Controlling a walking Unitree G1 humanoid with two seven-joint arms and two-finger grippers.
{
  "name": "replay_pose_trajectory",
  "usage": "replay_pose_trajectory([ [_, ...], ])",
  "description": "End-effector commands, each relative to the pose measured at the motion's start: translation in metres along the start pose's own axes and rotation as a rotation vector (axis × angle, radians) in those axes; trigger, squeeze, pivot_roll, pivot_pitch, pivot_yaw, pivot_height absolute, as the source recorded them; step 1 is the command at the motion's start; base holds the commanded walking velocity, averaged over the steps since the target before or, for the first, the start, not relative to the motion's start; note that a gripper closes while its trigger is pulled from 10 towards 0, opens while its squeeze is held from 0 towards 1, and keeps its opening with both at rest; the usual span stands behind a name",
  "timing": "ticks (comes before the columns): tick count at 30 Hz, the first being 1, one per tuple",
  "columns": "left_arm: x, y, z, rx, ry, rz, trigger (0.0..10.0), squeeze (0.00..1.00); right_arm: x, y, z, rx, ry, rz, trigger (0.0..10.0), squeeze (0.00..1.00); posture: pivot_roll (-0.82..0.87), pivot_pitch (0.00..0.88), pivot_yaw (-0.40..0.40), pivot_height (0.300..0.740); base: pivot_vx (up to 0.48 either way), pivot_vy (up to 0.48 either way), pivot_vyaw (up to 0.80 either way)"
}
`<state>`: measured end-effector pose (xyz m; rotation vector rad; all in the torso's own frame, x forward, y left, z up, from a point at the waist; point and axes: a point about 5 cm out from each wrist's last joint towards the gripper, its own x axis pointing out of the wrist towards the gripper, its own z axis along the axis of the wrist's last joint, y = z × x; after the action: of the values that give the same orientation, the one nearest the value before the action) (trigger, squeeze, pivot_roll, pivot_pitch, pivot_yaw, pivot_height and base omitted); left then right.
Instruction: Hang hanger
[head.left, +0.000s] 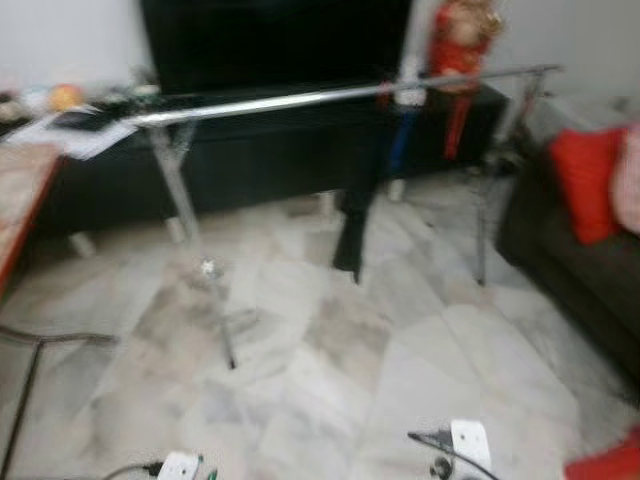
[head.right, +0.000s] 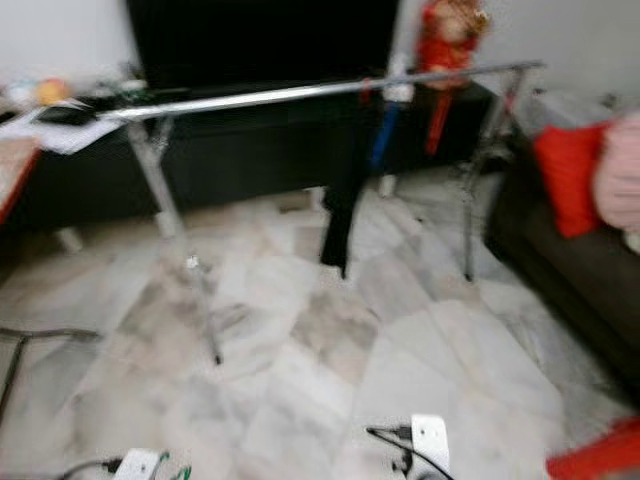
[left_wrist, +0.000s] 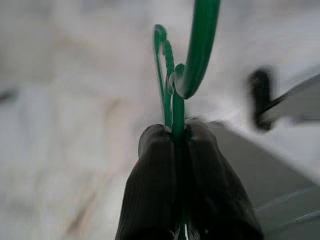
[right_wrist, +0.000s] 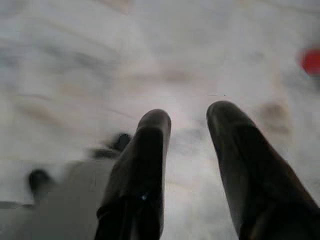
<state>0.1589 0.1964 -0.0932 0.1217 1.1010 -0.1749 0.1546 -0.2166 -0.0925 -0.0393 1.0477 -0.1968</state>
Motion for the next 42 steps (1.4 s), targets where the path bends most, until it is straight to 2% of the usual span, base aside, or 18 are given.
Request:
replay_pose_trajectory([
  [1,-0.003,0.01,-0.008,0.013,0.028,0.021,10.0,0.0,0.001,0.007,0.01,0.017,-0.029,0.013,10.0,0.0,-0.05,0.0,-0.032,0.74,0.334,0.0,0.0],
  [15,-0.004,0.013,-0.009,0.008,0.03,0.027,10.0,0.0,0.001,0.005,0.005,0.02,-0.01,-0.002,10.0,0.0,-0.04,0.0,-0.029,0.74,0.332,0.0,0.0],
  [24,-0.004,0.012,-0.009,0.001,0.027,0.026,10.0,0.0,0.0,0.007,-0.001,-0.026,0.022,0.02,10.0,0.0,-0.04,0.0,-0.029,0.74,0.333,0.0,0.0],
  [26,-0.004,0.012,-0.009,0.0,0.027,0.028,10.0,0.0,0.0,0.008,-0.002,-0.069,0.027,0.022,10.0,0.0,-0.04,0.0,-0.028,0.74,0.33,0.0,0.0],
  [42,-0.004,0.014,-0.01,0.017,0.034,0.039,10.0,0.0,0.0,0.012,-0.004,-0.089,0.033,0.047,10.0,0.0,-0.04,0.0,-0.028,0.74,0.33,0.0,0.78],
])
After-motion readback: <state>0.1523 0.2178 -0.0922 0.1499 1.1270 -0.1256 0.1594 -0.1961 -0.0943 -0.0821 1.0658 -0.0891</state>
